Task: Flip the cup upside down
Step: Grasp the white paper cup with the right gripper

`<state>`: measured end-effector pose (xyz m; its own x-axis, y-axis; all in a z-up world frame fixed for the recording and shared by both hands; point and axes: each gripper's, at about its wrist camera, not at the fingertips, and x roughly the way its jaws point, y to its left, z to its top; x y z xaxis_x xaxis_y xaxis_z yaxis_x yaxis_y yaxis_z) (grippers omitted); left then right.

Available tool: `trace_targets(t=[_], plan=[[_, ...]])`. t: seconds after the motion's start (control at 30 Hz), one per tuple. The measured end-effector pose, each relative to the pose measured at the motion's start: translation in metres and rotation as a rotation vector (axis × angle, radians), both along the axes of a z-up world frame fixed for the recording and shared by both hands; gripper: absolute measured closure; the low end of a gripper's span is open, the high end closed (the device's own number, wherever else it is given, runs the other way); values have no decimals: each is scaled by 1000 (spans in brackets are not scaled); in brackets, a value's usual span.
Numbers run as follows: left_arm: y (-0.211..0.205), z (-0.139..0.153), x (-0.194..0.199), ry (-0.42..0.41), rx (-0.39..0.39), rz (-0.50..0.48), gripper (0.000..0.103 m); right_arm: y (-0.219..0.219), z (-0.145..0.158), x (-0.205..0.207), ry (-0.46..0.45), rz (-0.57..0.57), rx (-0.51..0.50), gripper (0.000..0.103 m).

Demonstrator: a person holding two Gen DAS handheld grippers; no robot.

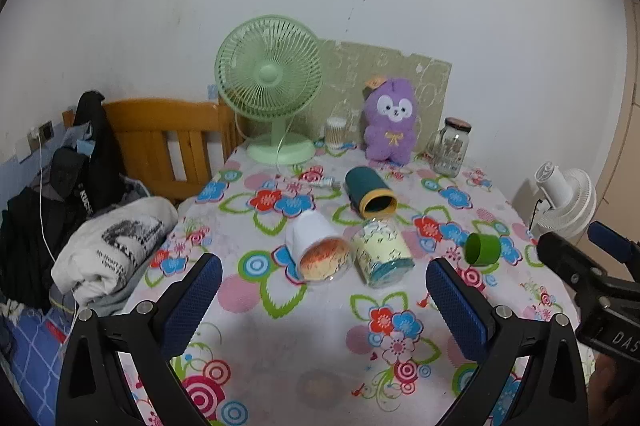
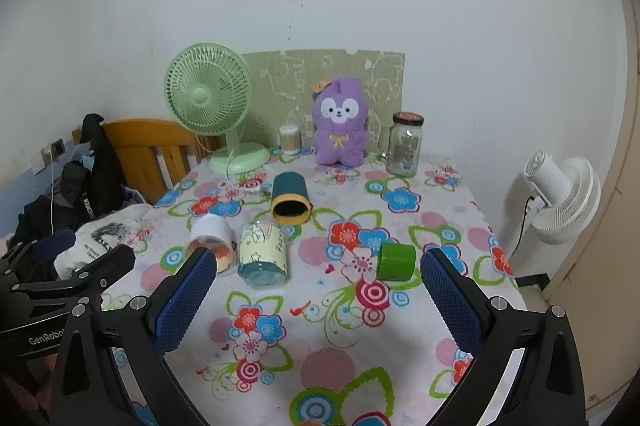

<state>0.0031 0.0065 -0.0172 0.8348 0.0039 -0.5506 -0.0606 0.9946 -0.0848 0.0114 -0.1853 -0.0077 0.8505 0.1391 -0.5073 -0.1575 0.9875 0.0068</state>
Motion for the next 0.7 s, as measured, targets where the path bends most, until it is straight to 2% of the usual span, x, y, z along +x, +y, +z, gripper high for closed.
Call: trace_targets(t=[0.37, 0.57, 0.7], plan=[[20, -29, 13, 76, -19, 45, 0, 1, -22, 24, 90, 16, 10, 0], [40, -42, 25, 107, -34, 84, 0, 21, -31, 46, 131, 72, -3, 0], [50, -50, 32, 128, -32, 106, 0, 47, -34, 58, 162, 152, -27, 0]])
